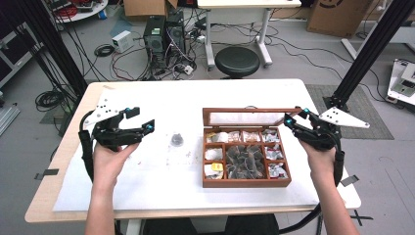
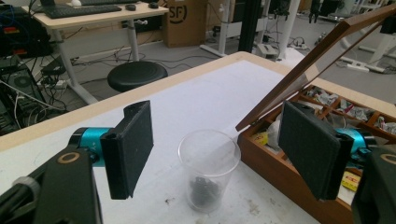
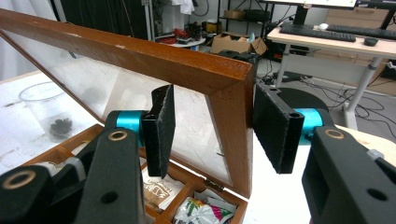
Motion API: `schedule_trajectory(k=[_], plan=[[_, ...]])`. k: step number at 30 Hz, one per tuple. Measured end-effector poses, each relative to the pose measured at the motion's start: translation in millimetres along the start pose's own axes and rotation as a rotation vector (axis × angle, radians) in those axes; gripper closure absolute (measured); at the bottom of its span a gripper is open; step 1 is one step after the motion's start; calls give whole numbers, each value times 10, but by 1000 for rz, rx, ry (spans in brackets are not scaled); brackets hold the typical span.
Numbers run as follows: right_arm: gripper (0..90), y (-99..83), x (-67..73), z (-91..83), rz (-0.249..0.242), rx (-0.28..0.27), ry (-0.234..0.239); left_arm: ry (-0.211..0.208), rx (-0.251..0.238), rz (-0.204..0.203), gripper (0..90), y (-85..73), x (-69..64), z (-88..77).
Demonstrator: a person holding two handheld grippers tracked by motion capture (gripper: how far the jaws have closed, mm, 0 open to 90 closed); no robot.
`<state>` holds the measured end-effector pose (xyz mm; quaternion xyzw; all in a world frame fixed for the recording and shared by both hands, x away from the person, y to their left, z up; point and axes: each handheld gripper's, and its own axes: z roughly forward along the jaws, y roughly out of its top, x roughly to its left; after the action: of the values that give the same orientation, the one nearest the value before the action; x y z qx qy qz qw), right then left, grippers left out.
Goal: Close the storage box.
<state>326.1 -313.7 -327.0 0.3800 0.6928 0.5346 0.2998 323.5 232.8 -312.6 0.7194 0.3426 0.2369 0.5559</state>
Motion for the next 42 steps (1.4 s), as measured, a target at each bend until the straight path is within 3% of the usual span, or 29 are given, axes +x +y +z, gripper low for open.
schedule_trajectory(k=[27,42], plan=[[458,-31,67,-89,14,30,-6,-31,5,15,268,32,-33,-26],[427,-113,124,-193,86,78,-7,-30,8,25,269,53,-57,-32]])
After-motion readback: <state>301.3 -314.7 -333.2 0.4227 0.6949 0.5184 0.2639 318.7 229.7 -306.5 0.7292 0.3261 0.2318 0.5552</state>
